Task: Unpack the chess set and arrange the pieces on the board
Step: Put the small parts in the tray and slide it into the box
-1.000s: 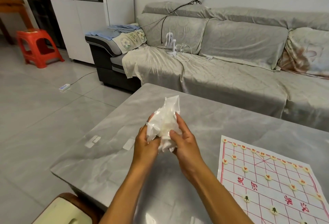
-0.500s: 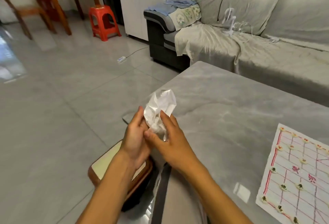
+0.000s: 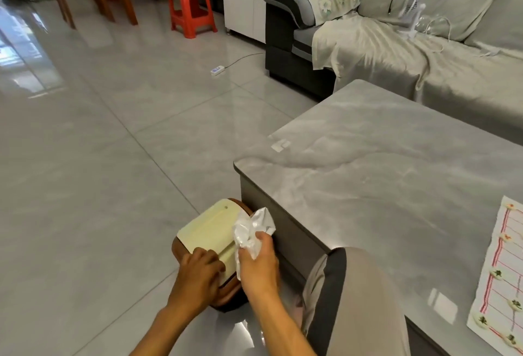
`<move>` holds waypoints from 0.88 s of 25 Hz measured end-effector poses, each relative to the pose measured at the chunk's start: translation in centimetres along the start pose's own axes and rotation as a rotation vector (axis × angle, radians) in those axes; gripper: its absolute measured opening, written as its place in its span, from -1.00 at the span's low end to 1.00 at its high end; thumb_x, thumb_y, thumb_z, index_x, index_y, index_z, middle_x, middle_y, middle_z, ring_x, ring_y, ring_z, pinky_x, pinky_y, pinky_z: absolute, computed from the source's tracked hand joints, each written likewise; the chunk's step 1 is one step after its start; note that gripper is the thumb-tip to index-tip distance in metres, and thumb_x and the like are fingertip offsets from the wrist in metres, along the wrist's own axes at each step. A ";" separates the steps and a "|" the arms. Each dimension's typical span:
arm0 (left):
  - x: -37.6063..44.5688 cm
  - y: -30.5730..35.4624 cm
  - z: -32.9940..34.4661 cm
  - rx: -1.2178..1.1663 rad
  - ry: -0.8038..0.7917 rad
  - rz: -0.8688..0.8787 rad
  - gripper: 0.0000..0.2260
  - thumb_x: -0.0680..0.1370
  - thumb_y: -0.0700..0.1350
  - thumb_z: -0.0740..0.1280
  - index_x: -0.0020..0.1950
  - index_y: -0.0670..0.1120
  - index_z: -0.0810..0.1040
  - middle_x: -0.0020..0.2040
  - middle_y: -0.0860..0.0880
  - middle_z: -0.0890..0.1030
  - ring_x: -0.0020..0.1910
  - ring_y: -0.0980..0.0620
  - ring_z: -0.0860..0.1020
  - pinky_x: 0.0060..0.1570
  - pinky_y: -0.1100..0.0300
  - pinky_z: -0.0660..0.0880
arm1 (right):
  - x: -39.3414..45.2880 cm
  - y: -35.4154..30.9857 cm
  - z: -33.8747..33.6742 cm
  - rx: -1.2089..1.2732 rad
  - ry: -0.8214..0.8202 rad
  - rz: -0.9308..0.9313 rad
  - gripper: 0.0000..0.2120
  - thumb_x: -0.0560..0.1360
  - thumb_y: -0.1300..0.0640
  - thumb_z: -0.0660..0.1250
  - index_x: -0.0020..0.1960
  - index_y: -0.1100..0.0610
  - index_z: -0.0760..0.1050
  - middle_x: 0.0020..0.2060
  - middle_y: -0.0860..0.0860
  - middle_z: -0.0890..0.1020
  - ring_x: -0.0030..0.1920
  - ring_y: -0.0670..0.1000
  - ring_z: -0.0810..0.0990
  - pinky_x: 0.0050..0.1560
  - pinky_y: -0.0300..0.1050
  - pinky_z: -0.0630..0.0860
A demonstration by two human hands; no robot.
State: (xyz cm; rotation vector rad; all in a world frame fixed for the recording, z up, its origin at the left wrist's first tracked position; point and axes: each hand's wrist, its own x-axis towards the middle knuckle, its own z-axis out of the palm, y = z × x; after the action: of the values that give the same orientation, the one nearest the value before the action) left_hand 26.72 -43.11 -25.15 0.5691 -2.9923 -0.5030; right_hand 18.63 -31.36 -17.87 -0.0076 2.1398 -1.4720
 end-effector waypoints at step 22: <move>3.6 -3.7 3.5 -0.146 0.241 -0.162 -0.55 0.53 0.09 0.14 0.39 -0.01 0.41 0.50 -0.08 0.27 0.50 -0.08 0.16 0.40 -0.24 0.20 | 7.4 7.0 7.8 -1.463 -0.523 -0.133 -0.48 0.53 -0.14 0.22 0.38 0.14 0.40 0.41 0.17 0.37 0.51 0.26 0.00 0.38 0.33 -0.41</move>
State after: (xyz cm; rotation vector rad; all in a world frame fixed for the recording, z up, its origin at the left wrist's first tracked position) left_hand 24.27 -46.63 -29.71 0.8004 -2.6708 -0.6087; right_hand 17.65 -37.48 -29.10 -0.9240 2.2368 0.3108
